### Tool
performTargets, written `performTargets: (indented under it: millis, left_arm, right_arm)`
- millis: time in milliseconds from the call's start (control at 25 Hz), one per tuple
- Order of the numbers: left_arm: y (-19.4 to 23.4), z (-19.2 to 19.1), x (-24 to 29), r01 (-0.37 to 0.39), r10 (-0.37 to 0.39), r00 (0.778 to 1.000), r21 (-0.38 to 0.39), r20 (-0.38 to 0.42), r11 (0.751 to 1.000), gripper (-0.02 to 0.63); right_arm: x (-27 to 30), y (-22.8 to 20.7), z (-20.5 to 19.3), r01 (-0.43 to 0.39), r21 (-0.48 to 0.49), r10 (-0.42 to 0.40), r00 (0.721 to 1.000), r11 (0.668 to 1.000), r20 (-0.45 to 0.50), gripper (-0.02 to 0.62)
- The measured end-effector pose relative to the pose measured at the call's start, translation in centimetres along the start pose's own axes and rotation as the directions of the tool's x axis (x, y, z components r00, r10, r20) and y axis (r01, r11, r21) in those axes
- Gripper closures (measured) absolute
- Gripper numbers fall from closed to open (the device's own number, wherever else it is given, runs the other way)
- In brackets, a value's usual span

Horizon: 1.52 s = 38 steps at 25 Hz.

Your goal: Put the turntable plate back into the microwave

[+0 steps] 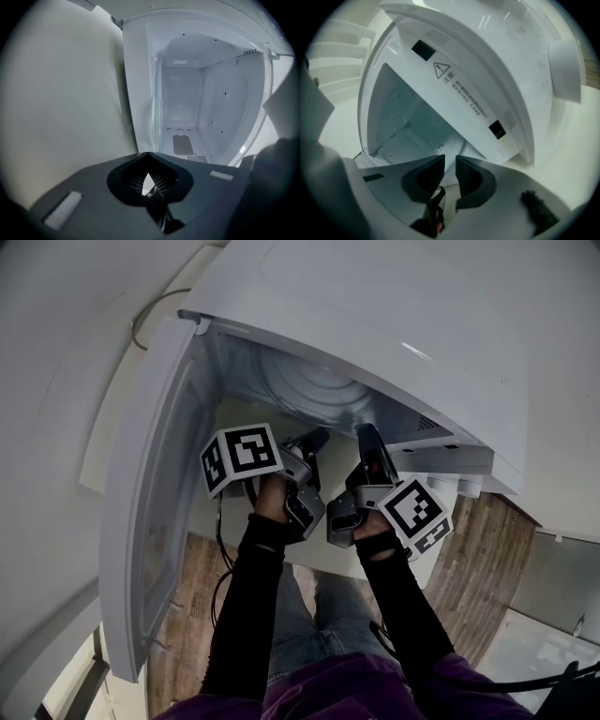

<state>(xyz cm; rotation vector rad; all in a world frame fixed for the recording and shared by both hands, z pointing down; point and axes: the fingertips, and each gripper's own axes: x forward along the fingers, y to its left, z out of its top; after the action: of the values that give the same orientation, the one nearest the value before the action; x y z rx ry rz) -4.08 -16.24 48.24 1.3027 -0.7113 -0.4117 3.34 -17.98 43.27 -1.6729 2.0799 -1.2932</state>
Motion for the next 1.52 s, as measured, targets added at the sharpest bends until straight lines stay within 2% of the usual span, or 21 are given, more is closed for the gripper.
performTargets:
  millis: [160,360,480,600,720,880,1040,1240,1320,1400,1520]
  left_arm:
    - [-0.8,-0.2,0.3,0.024,-0.024,1.0,0.014,-0.003,1.0,0.603]
    - [-1.8,-0.8,-0.1,0.051,-0.051,0.999,0.051,0.006,0.997,0.603]
    - [-3.2,-1.4,-1.1,0.061,-0.066,0.997,0.132,0.034,0.989,0.603]
    - [-5.6,-1.7,-2.9,0.043,-0.079,0.989,0.275,0.124,0.96,0.603]
    - [-8.2,-1.9,-5.2,-0.041,-0.074,0.969,0.447,0.235,0.894,0.603]
    - [-11.3,-2.2,-8.1,-0.197,-0.068,0.922,0.615,0.381,0.764,0.603]
    - [-13.9,-2.7,-10.1,-0.333,-0.08,0.875,0.712,0.478,0.618,0.603]
    - [-15.6,-3.2,-11.4,-0.471,-0.094,0.824,0.767,0.559,0.435,0.603]
    - [-15.9,-3.3,-11.6,-0.502,-0.095,0.812,0.773,0.576,0.388,0.602]
    - [-16.2,-3.4,-11.8,-0.524,-0.1,0.802,0.775,0.588,0.353,0.603]
    - [-16.4,-3.4,-11.9,-0.54,-0.11,0.794,0.776,0.598,0.325,0.603]
  right_arm:
    - [-0.7,0.8,0.0,-0.021,-0.031,0.021,1.0,0.999,-0.005,0.522]
    - [-2.1,2.7,0.2,-0.07,-0.138,0.068,0.997,0.988,-0.019,0.522]
    - [-3.2,4.4,0.7,-0.111,-0.235,0.108,0.994,0.966,-0.026,0.522]
    - [-4.6,6.3,1.1,-0.153,-0.323,0.149,0.988,0.934,-0.038,0.522]
    - [-6.1,8.2,1.7,-0.192,-0.397,0.188,0.981,0.898,-0.047,0.529]
    - [-7.7,10.6,2.1,-0.241,-0.477,0.242,0.968,0.845,-0.061,0.535]
    - [-8.9,12.3,1.9,-0.278,-0.533,0.277,0.957,0.8,-0.084,0.535]
    - [-10.0,13.1,2.1,-0.293,-0.569,0.295,0.951,0.768,-0.091,0.549]
    - [-10.4,13.2,2.3,-0.287,-0.589,0.294,0.952,0.755,-0.087,0.558]
    - [-10.6,13.2,2.5,-0.282,-0.604,0.294,0.952,0.746,-0.083,0.564]
    - [-10.9,13.1,2.6,-0.274,-0.62,0.294,0.953,0.735,-0.074,0.584]
